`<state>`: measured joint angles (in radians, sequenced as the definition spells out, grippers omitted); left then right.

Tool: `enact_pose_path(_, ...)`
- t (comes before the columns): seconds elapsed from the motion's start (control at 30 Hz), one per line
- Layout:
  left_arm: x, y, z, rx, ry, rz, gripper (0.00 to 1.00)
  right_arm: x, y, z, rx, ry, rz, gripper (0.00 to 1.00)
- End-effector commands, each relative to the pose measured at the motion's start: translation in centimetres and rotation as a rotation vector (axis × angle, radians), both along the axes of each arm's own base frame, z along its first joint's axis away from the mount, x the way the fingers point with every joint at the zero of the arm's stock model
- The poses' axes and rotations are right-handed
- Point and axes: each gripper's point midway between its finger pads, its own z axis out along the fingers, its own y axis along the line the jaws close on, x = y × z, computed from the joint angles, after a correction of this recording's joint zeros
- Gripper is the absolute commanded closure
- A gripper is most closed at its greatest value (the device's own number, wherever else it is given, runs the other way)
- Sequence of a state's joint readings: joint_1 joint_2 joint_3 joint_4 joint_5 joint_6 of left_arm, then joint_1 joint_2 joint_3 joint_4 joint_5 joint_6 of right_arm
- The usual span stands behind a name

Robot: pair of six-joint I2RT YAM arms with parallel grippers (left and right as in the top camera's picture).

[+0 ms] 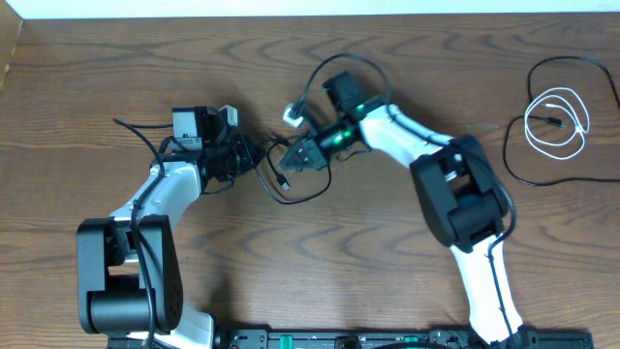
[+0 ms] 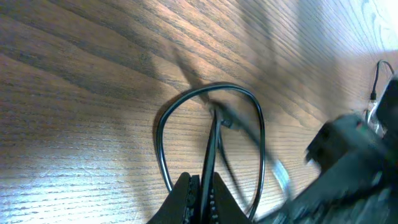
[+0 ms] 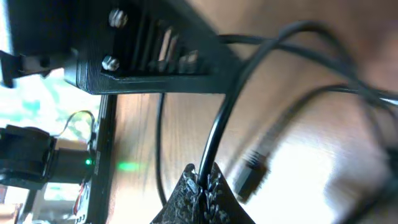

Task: Untangle cables
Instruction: 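Pull the black cable right with the right gripper, stretching it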

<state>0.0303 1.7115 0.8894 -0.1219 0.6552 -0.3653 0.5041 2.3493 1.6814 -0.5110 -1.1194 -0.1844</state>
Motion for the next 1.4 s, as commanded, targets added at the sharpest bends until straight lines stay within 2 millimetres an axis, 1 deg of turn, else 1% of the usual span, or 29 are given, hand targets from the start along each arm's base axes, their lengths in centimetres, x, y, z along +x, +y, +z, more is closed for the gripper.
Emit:
enact_pose_path(0.0,0.0,-0.4,0.2,-0.027,-0.018,-0.034,0.92,2.1,-2.2,3.3,0.051,-0.004,-0.061,0.99)
enact_pose_path(0.1,-0.1,-2.2,1.9,-0.108,-0.099,-0.148,0.92,3.5,-3.6,4.0,0.04,0.012,-0.12,0.99)
enact_pose_path(0.13,-0.2,-2.7,2.5,-0.137,-0.129,-0.189,0.92,3.9,-4.0,3.9,0.034,0.019,-0.136,0.99)
enact_pose_path(0.23,-1.3,-4.9,5.1,-0.262,-0.252,-0.358,0.92,5.3,-5.5,3.2,-0.021,0.049,-0.209,0.99)
enact_pose_path(0.37,-2.5,-6.2,7.3,-0.37,-0.354,-0.489,0.91,6.6,-6.8,1.9,-0.107,0.067,-0.297,0.99)
enact_pose_path(0.47,-3.2,-6.6,8.2,-0.412,-0.395,-0.539,0.91,8.2,-8.3,0.2,-0.224,0.069,-0.405,0.99)
enact_pose_path(0.53,-3.2,-6.7,8.4,-0.419,-0.403,-0.547,0.91,9.2,-9.8,-1.2,-0.321,0.076,-0.494,0.99)
enact_pose_path(0.63,-3.2,-6.7,8.4,-0.419,-0.403,-0.547,0.91,10.3,-12.8,-3.3,-0.485,0.067,-0.614,0.99)
enact_pose_path(0.77,-3.2,-6.7,8.3,-0.418,-0.403,-0.546,0.91,10.6,-16.9,-5.4,-0.685,0.045,-0.708,0.99)
enact_pose_path(0.87,-3.2,-6.7,8.4,-0.416,-0.407,-0.546,0.91,10.5,-19.5,-6.2,-0.794,0.038,-0.753,0.99)
enact_pose_path(0.97,-3.2,-6.7,8.4,-0.416,-0.406,-0.546,0.91,10.6,-21.1,-6.5,-0.837,0.045,-0.777,0.99)
enact_pose_path(1.2,-3.1,-6.7,8.3,-0.415,-0.406,-0.546,0.91,11.1,-23.3,-6.7,-0.878,0.042,-0.823,0.99)
enact_pose_path(1.37,-2.6,-6.3,7.6,-0.364,-0.396,-0.519,0.91,11.8,-26.0,-6.9,-0.999,-0.025,-0.887,0.99)
